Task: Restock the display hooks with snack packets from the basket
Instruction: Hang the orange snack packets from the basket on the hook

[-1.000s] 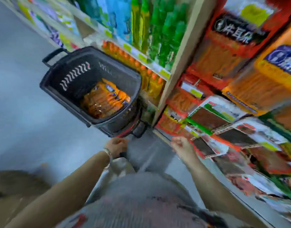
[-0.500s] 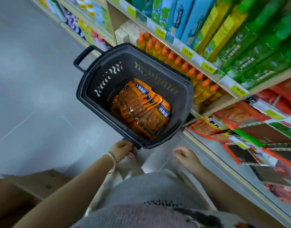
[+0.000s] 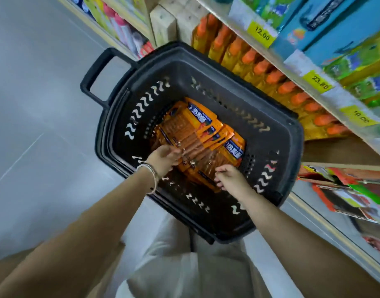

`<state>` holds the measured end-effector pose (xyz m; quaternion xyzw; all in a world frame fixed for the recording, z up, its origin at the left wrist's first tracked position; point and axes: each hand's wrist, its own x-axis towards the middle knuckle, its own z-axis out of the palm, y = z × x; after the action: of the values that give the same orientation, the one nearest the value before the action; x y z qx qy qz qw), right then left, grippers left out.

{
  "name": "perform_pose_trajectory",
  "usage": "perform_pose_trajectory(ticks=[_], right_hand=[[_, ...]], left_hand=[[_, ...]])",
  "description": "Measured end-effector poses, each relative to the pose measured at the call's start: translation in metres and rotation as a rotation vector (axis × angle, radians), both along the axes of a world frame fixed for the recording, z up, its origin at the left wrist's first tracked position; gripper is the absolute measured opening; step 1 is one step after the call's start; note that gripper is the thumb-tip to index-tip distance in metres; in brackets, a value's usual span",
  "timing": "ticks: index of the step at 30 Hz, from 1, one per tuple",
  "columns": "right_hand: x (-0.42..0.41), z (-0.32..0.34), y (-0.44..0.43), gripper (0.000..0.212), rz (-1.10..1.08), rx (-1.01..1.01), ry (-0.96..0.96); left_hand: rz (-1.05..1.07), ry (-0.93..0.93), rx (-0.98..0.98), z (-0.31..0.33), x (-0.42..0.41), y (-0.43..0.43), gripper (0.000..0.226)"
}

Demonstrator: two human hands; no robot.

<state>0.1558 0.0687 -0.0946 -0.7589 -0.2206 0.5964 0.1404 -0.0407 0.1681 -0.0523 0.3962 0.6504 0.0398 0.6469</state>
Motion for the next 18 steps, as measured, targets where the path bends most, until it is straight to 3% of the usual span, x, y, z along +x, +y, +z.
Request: perform_pose_trajectory(ticks=[4, 8, 11, 14, 18], right_hand=[[-0.005, -0.059, 0.04, 0.006, -0.103, -0.077, 0.043], [-0.002, -0.116, 0.065, 0.012, -0.402, -0.218, 0.055], [-0.001, -0.149, 0.074, 0.013, -0.554, -0.304, 0.045], [-0.004, -0.168, 0.079, 0.014, -0.679, -0.274, 0.05], [-0.011, -0.17, 0.082, 0.018, -0.761, -0.129, 0.065]], left_hand=[[0.039, 0.007, -0.024, -0.051, 0.014, 0.026, 0.013], [0.025, 0.104, -0.134, -0.102, 0.017, 0.041, 0.031], [0.021, 0.101, -0.163, -0.12, 0.018, 0.047, 0.028], [0.032, 0.079, -0.11, -0.122, 0.018, 0.048, 0.016], [0.021, 0.066, -0.128, -0.122, 0.016, 0.049, 0.018]])
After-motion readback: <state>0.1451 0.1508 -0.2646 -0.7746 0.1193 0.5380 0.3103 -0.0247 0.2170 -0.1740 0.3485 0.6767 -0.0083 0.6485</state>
